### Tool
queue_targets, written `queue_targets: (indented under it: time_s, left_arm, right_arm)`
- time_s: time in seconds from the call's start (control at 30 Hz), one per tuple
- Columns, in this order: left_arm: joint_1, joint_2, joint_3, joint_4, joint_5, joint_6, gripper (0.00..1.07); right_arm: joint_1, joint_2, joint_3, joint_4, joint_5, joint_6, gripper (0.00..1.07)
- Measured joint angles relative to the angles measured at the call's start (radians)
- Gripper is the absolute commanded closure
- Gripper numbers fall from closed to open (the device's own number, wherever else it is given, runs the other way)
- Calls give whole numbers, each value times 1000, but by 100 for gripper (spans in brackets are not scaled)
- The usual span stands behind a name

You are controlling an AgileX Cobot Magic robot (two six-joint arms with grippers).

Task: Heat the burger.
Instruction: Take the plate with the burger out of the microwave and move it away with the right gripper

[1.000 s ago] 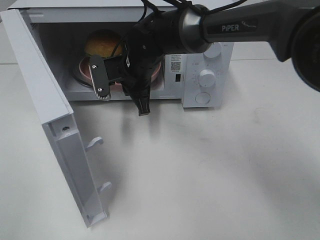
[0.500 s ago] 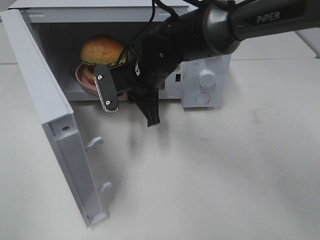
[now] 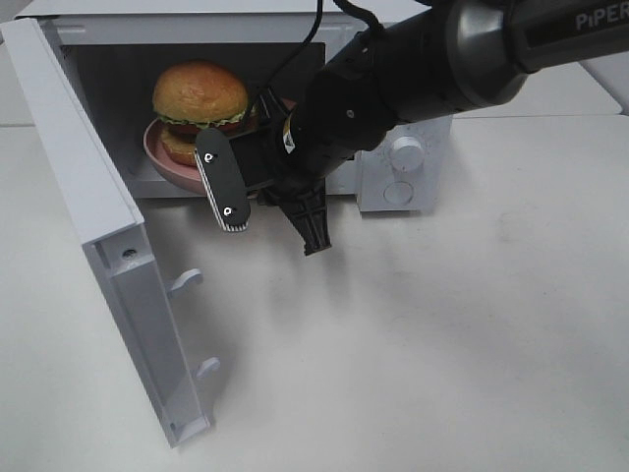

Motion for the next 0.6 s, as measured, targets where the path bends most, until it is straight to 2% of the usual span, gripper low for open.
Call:
queue_targets:
  time_s: [0.2,0.6]
  left_arm:
    - [0,0,0,0,0,0,13]
    - [0,0,0,0,0,0,13]
  right_arm:
    - [0,-51,90,-10,-53,-7,107]
    - [2,-135,198,-10,-73,-24,107]
